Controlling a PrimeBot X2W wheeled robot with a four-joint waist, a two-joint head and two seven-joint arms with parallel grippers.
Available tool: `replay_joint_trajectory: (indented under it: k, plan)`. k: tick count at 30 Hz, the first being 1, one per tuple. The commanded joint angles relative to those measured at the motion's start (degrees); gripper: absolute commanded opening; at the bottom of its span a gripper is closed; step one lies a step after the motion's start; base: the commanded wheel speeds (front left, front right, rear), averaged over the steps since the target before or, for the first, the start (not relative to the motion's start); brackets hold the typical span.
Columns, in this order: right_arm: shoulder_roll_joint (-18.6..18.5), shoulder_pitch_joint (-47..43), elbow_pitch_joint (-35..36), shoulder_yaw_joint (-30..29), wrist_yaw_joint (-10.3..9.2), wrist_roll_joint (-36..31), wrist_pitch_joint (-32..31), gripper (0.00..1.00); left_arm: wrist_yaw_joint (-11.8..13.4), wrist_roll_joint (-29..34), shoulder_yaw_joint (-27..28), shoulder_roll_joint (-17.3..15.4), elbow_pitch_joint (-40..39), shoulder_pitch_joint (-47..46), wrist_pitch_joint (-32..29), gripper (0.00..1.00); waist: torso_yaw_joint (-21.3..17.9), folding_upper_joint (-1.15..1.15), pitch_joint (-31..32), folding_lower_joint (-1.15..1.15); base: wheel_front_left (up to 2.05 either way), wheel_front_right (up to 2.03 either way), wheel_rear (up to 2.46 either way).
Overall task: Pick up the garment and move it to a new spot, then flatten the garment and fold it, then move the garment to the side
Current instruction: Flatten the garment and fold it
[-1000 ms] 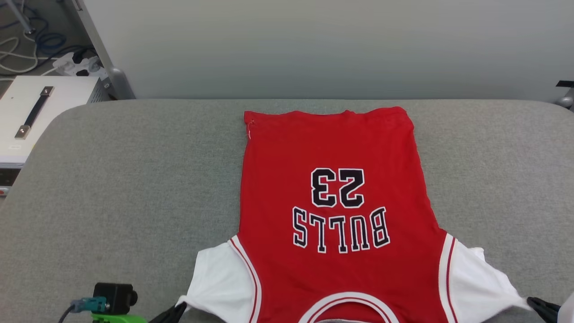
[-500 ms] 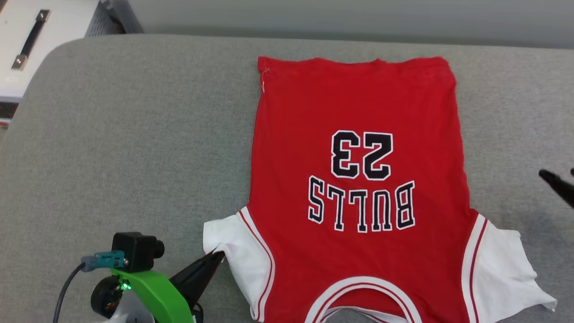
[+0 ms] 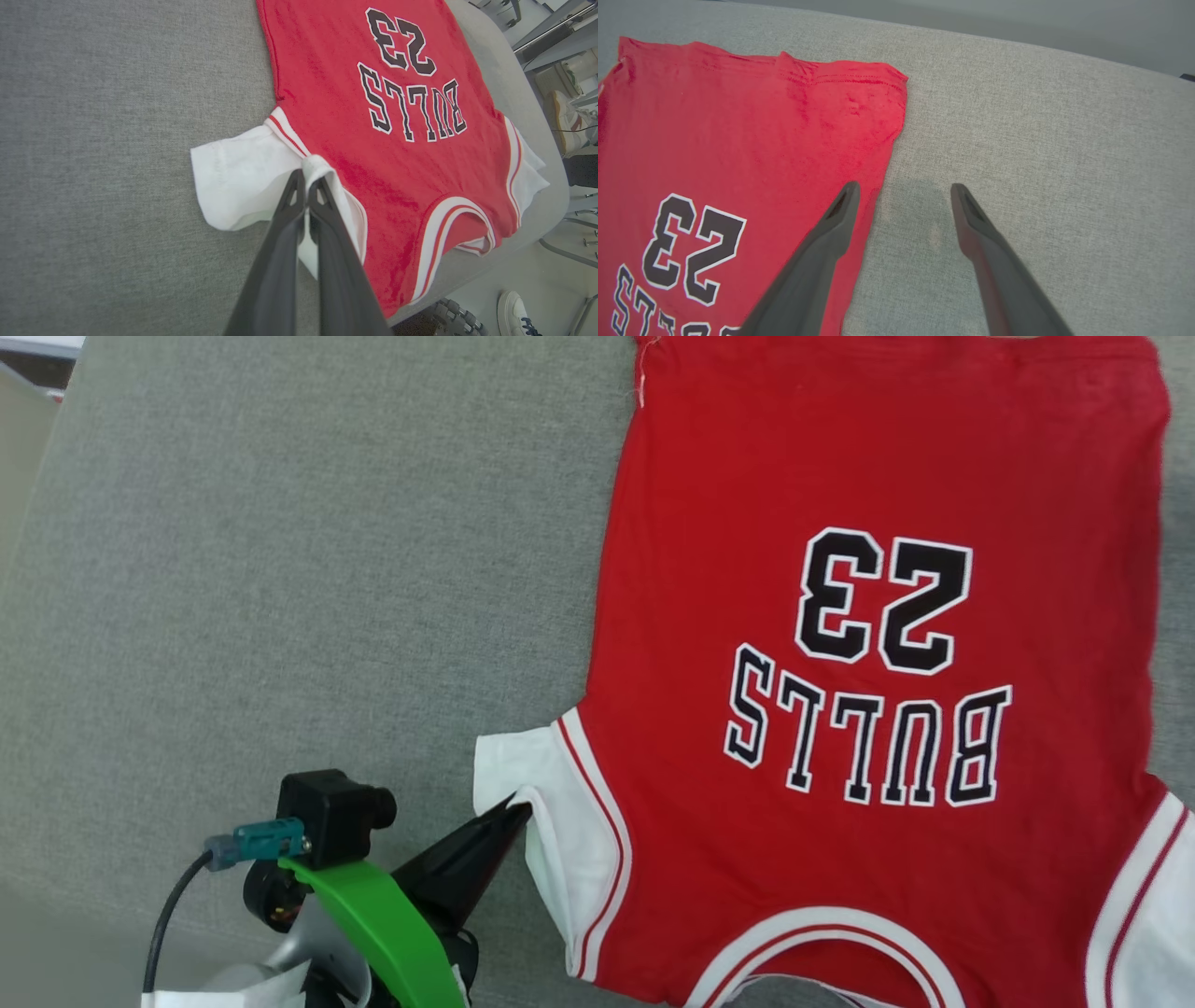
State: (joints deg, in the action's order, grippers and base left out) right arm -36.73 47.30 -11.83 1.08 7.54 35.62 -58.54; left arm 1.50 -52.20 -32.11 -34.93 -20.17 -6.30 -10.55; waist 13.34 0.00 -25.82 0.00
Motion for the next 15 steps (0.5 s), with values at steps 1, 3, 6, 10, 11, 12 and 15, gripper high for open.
replay_joint_trajectory:
  k: [1,3,6,10,11,12,15]
  plan:
    - [0.3,2.4,-1.2,0.0,-0.05,-1.3,-0.9,1.00,-0.6,0.6,-0.4,0.7,0.3,-1.5,0.5,0.00,5.8,0.00,-6.1,0.00,0.00,0.00,0.00]
    - [0.6,5.5,-3.4,-0.2,-0.05,-2.9,-2.2,1.00,-0.9,0.7,-0.7,1.4,0.6,-2.2,0.8,0.00,6.8,0.00,-7.2,0.00,0.00,0.00,0.00]
    - [0.5,9.2,-6.2,-0.3,-0.05,-5.3,-3.6,1.00,-1.6,0.8,-1.1,2.4,0.8,-3.1,1.2,0.00,8.3,0.00,-8.5,0.00,0.00,0.00,0.00]
    - [0.8,12.4,-9.2,-0.7,-0.05,-7.8,-4.2,1.00,-2.6,1.1,-1.9,3.2,1.4,-4.0,1.7,0.00,9.8,0.00,-9.6,0.00,0.00,0.00,0.00]
    - [0.8,12.9,-9.7,-0.5,-0.05,-8.4,-4.3,1.00,-2.7,1.1,-2.0,3.5,1.5,-4.1,1.9,0.00,10.1,0.00,-9.8,0.00,0.00,0.00,0.00]
    - [0.4,13.3,-10.0,0.3,-0.05,-9.3,-4.4,1.00,-2.9,1.1,-2.0,3.7,1.6,-4.3,2.1,0.00,10.4,0.00,-10.0,0.00,0.00,0.00,0.00]
    - [-0.1,13.5,-11.1,1.4,-0.05,-10.3,-4.7,1.00,-3.4,1.3,-2.2,4.1,2.3,-4.7,2.6,0.00,11.1,0.00,-10.5,0.00,0.00,0.00,0.00]
